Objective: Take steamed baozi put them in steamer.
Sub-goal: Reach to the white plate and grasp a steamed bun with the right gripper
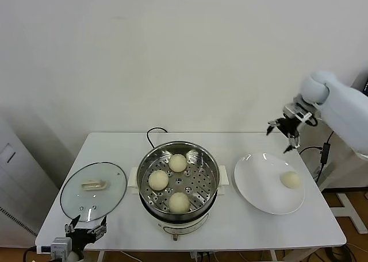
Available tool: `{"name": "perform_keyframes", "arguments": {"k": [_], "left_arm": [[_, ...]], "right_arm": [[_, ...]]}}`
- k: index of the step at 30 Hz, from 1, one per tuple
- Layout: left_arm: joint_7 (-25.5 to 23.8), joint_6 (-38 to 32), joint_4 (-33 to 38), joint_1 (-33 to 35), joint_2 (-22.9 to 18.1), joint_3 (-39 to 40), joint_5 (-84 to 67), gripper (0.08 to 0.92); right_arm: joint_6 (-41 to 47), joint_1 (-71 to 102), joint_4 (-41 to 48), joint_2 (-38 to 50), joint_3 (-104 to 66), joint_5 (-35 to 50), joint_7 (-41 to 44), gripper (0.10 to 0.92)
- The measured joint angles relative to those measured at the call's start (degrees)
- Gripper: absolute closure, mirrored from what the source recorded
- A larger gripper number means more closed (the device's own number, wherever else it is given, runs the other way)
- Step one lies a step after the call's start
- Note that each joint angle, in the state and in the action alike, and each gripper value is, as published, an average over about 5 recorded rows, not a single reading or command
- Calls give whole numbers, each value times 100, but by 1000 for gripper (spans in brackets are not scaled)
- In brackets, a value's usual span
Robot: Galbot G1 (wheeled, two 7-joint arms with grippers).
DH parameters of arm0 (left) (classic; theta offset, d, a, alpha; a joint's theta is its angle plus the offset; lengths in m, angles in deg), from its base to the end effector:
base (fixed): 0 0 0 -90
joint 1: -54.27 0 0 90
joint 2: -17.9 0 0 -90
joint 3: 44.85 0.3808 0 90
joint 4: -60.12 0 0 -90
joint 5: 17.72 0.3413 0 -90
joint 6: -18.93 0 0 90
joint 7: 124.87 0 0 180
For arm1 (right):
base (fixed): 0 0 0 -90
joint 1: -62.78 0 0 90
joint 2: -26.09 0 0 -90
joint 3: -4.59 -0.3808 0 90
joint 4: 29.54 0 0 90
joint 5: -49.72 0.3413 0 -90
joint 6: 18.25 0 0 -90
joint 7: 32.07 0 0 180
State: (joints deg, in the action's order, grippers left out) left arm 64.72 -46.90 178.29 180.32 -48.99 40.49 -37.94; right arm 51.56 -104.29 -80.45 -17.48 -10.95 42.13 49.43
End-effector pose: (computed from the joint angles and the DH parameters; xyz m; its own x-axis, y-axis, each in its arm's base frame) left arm 0.1292 0.1087 -0.3321 -0.8482 -0.0744 0.5244 -0.0175 0.9935 0.1125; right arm 0.5965 -0.2559 -0.0641 -0.1168 -0.1118 0.9868 -0.9097 -0.3867 -0.1515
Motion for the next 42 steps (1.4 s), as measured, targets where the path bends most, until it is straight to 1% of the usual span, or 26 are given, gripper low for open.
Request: {"name": "perform_keyframes", "arguments": {"k": [19, 34, 37, 40, 42], "left_arm": [[0, -28, -102, -55, 104, 24, -88, 177], [1, 1, -139, -113, 115, 44, -97, 177], [1, 1, -139, -115, 115, 44, -97, 177], [1, 0, -139, -112, 117, 43, -97, 177], [1, -2, -138, -109, 118, 40, -98, 177]], "right_arm": [[-74, 1379, 1050, -233, -1288, -1109, -640, 203], [-134, 1855, 1539, -425, -1921, -1880, -929, 203], [-143, 1932, 1595, -466, -2018, -1953, -960, 224], [-146, 1985, 1653, -509, -2104, -2017, -994, 293], [-146, 2008, 1695, -539, -2159, -2063, -1018, 354]]}}
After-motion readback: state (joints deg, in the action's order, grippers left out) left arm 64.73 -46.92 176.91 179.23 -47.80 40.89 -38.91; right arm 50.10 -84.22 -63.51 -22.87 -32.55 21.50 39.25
